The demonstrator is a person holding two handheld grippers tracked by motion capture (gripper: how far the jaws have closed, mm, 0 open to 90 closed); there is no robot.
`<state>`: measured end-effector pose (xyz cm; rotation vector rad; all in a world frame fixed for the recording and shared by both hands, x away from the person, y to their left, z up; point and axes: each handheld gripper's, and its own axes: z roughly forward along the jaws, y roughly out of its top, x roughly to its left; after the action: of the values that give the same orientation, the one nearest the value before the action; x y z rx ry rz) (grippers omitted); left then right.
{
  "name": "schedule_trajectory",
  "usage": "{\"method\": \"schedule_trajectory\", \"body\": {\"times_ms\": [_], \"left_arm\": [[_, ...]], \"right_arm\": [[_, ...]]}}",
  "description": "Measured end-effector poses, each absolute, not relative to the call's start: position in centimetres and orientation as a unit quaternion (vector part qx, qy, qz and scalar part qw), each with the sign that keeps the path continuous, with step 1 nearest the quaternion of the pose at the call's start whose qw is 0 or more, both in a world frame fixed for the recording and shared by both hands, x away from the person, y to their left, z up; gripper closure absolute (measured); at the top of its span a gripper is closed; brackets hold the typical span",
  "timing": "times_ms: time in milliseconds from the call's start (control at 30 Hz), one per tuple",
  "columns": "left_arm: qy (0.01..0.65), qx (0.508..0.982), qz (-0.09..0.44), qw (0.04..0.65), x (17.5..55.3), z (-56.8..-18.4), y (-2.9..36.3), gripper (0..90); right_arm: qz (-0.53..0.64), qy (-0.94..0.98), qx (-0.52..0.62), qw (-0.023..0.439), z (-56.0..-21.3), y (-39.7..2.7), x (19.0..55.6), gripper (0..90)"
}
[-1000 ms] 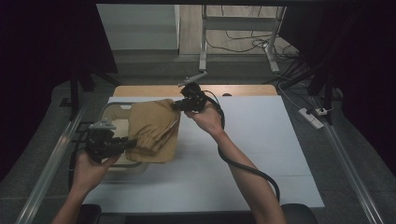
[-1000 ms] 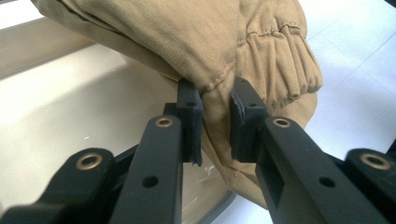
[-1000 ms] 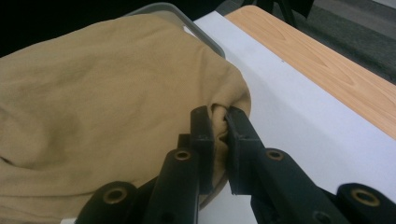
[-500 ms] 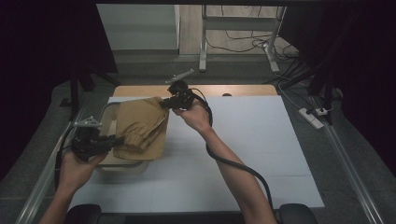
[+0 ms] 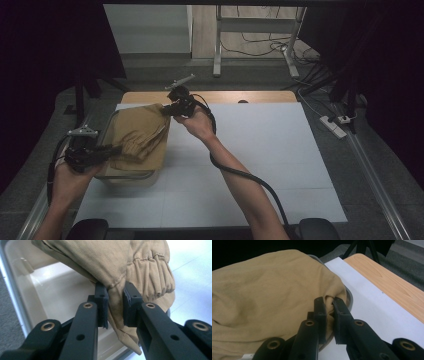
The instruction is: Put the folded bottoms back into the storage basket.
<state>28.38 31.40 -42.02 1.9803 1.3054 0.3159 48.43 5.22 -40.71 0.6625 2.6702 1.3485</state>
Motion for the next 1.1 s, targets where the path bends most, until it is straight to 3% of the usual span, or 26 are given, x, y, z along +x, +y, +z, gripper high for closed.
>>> {"method": "schedule_trajectory", "body": {"times_ms": [533,1100], "left_arm": [[0.538,0.756,0.129,0.35,28.1,-43.7,34.0,76.2],[0.547,0.759,0.139,0.326,28.5,-46.2,34.0,75.9]], "right_arm": [[0.441,0.872,0.208,0.034,-42.5,8.3,48.3,83.0],[0.422,0.883,0.198,0.058,-45.3,9.7,48.5,82.4]]}}
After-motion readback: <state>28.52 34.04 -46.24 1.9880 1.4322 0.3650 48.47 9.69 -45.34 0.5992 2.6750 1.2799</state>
